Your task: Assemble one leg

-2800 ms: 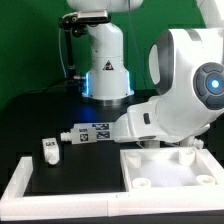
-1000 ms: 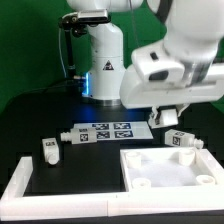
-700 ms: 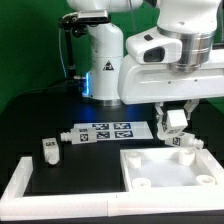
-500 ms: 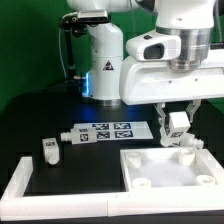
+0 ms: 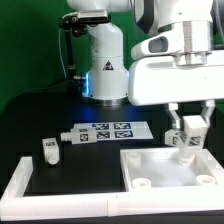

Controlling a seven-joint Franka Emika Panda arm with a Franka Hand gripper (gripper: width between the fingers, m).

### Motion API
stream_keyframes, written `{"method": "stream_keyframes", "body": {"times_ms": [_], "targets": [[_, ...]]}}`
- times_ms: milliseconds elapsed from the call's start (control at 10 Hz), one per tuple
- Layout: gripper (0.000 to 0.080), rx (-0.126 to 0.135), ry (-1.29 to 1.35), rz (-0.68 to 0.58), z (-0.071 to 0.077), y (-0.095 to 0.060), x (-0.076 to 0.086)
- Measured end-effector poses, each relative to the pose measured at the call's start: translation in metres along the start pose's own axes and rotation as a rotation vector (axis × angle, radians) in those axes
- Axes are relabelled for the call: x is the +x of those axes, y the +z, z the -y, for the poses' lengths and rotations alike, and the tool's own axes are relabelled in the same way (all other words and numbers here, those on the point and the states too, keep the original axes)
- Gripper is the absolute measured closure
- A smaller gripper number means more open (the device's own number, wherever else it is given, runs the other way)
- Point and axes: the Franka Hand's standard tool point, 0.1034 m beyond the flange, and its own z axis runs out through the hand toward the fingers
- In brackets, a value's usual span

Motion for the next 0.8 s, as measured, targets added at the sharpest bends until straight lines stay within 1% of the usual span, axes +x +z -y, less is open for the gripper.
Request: {"method": "stream_keyframes", "body": {"times_ms": [100,200,500,600,700,800], "targets": [[0.0512,0.001,-0.001,-0.072,0.005,0.003,-0.002],[0.0512,-0.002,-0.009,-0.135,0.003,0.003,-0.002],[0.0512,0.000,-0.008,-0.134,0.005,0.006,-0.005],[0.0512,0.006,-0.012,-0.147,0.016,0.011,-0.008],[0.0512,0.008,-0.013,-0.154,0.021,0.017,-0.012],[0.0512,0.010,-0.014,-0.166,0.024,0.019,-0.011]]}}
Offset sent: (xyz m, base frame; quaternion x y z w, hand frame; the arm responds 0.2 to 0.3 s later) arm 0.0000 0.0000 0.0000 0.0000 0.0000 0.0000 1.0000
